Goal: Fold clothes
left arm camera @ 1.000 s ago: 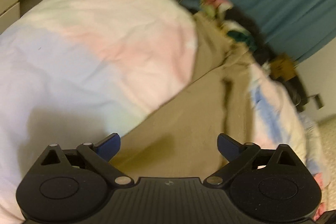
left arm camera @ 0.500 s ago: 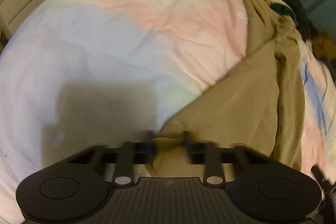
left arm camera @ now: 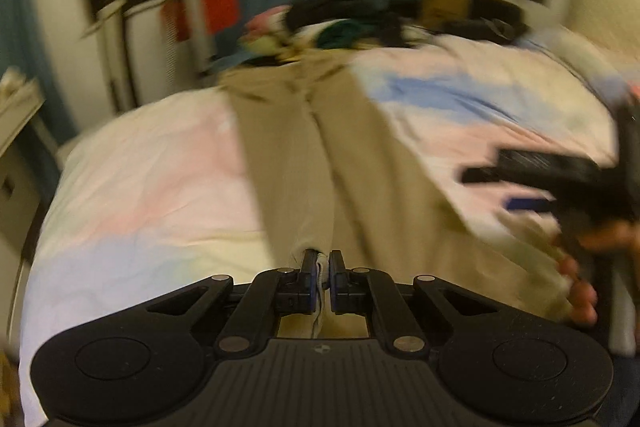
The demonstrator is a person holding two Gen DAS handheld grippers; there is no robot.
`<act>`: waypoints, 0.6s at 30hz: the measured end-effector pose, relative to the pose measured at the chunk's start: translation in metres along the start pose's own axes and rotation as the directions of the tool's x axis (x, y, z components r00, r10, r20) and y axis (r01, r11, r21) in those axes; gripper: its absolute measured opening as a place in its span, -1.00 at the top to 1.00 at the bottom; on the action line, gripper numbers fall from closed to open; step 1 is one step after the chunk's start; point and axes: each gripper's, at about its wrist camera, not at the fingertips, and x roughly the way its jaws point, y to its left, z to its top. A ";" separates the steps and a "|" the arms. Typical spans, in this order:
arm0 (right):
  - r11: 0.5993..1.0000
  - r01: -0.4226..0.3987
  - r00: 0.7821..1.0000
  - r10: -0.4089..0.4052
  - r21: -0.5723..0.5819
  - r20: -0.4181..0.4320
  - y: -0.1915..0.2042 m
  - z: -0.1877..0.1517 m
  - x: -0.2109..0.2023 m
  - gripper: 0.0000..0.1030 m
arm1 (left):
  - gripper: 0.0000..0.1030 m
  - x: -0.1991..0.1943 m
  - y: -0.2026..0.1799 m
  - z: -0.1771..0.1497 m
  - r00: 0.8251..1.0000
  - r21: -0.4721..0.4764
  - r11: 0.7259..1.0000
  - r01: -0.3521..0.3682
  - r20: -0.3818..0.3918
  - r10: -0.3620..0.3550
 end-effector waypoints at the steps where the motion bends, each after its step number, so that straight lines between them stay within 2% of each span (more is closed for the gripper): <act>1: 1.000 0.000 1.000 0.000 0.001 0.002 0.000 0.000 -0.001 -0.78 | 0.88 0.001 -0.011 -0.003 1.000 0.033 0.999 0.012 0.003 -0.012; 4: 1.000 0.003 1.000 -0.003 -0.003 0.005 0.000 0.001 -0.002 -0.78 | 0.88 0.014 -0.037 -0.012 0.998 0.086 0.995 0.056 -0.021 -0.054; 7: 1.000 -0.004 1.000 0.004 0.000 -0.002 0.000 0.001 -0.003 -0.78 | 0.85 0.042 -0.051 -0.022 0.989 0.080 0.990 0.112 -0.105 -0.103; 8: 1.000 -0.010 1.000 0.010 0.003 -0.007 -0.001 0.002 -0.003 -0.78 | 0.81 0.055 -0.050 -0.024 0.980 0.047 0.988 0.148 -0.143 -0.140; 10: 0.999 -0.035 0.999 0.035 0.023 -0.027 -0.004 0.003 -0.005 -0.78 | 0.63 0.073 -0.046 -0.027 0.952 -0.036 0.974 0.224 -0.205 -0.226; 12: 0.996 -0.074 0.995 0.077 0.047 -0.057 -0.008 0.004 -0.007 -0.78 | 0.42 0.074 -0.035 -0.029 0.937 -0.119 0.958 0.260 -0.208 -0.280; 13: 0.994 -0.094 0.992 0.098 0.059 -0.074 -0.010 0.004 -0.008 -0.78 | 0.06 0.073 -0.027 -0.029 0.935 -0.162 0.950 0.267 -0.194 -0.296; 14: 0.991 -0.112 0.989 0.118 0.074 -0.089 -0.012 0.003 -0.010 -0.78 | -0.17 0.071 -0.018 -0.029 0.933 -0.208 0.939 0.275 -0.176 -0.312; 15: 0.987 -0.132 0.985 0.142 0.095 -0.099 -0.015 0.001 -0.012 -0.78 | -0.23 0.068 -0.006 -0.029 0.930 -0.268 0.919 0.290 -0.146 -0.336; 17: 0.978 -0.164 0.976 0.180 0.131 -0.120 -0.020 -0.003 -0.016 -0.78 | -0.38 0.065 0.021 -0.032 0.921 -0.398 0.861 0.316 -0.089 -0.379; 18: 0.976 -0.168 0.973 0.187 0.140 -0.135 -0.021 -0.005 -0.016 -0.78 | -0.49 0.065 0.035 -0.033 0.933 -0.457 0.842 0.285 -0.069 -0.353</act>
